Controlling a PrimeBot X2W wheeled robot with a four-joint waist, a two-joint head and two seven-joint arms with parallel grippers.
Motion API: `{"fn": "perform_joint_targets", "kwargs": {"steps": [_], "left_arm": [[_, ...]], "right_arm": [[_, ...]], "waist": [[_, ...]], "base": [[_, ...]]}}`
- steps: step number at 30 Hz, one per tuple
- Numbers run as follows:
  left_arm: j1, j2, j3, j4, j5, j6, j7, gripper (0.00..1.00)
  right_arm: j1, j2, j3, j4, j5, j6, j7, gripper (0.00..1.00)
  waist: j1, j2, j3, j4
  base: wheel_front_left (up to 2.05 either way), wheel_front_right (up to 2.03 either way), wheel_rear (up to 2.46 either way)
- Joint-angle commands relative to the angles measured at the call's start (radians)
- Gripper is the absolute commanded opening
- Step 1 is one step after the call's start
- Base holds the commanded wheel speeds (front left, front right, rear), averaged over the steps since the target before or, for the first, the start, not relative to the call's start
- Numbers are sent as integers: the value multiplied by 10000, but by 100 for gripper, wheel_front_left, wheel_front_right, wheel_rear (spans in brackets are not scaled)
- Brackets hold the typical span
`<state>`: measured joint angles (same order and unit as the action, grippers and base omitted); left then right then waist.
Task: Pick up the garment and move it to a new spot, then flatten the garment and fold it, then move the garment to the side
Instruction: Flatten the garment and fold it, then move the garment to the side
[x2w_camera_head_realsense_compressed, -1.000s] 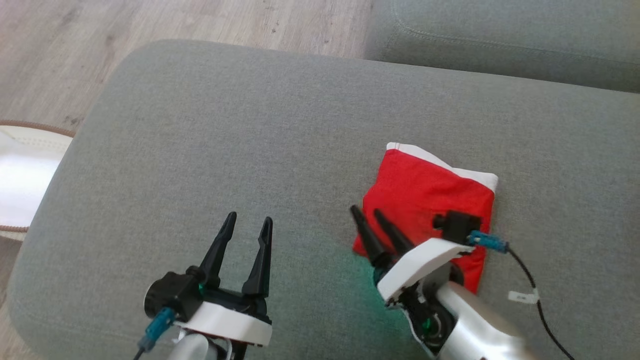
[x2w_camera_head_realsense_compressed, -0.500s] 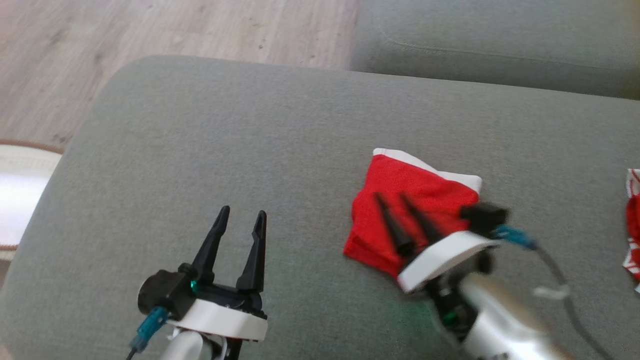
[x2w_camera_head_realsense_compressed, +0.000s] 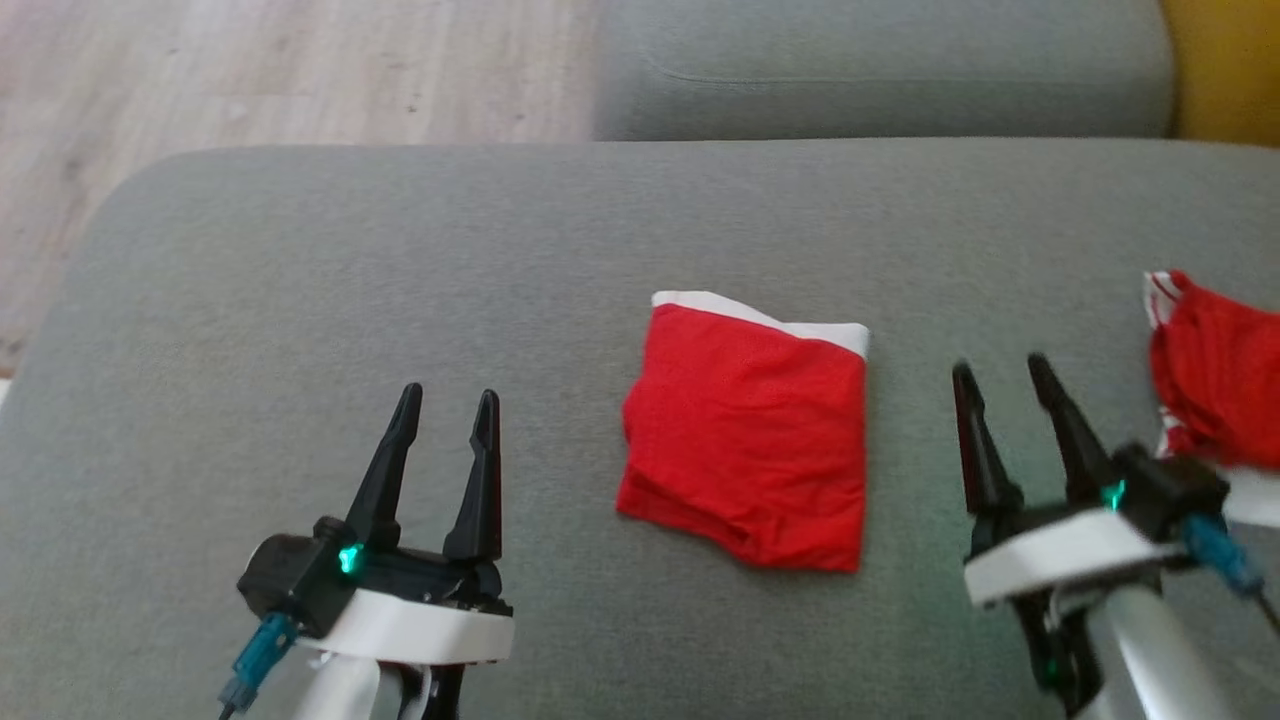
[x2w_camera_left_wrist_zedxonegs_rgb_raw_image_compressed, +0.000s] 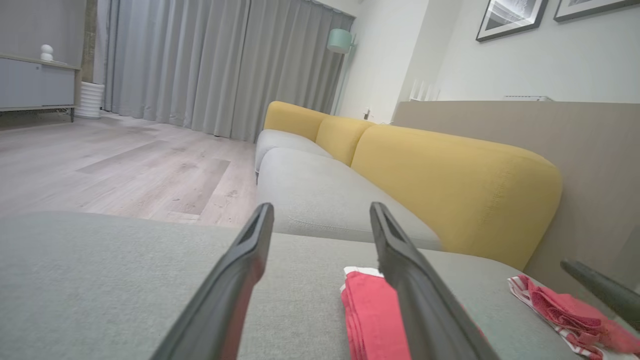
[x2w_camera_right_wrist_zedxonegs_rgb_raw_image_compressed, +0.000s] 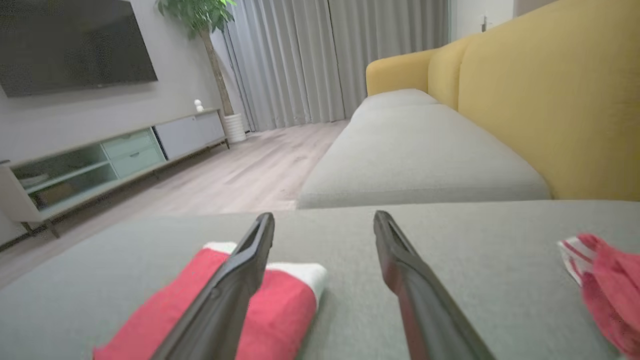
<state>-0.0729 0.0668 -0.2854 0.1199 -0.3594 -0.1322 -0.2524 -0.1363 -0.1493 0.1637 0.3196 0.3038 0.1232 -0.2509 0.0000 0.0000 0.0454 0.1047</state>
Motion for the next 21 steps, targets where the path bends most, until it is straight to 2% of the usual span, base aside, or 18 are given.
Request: {"fn": "perform_joint_targets", "kwargs": {"steps": [1, 8, 21], "left_arm": [[-270, -37, 401, -379, 93, 15, -93, 100], [167, -109, 1015, -716, 141, 15, -93, 100], [250, -146, 846, -521, 238, 15, -93, 100]], "right_arm": [[-157, 126, 42, -481, -157, 75, -107, 100], [540, 491, -365, -1601, -1391, 75, -107, 100], [815, 815, -755, -1678, -1551, 75, -108, 100]], "waist": [[0, 0, 68, -203], [0, 0, 101, -727], [0, 0, 136, -765]], "base": [[0, 0, 0], [0, 0, 0], [0, 0, 0]]}}
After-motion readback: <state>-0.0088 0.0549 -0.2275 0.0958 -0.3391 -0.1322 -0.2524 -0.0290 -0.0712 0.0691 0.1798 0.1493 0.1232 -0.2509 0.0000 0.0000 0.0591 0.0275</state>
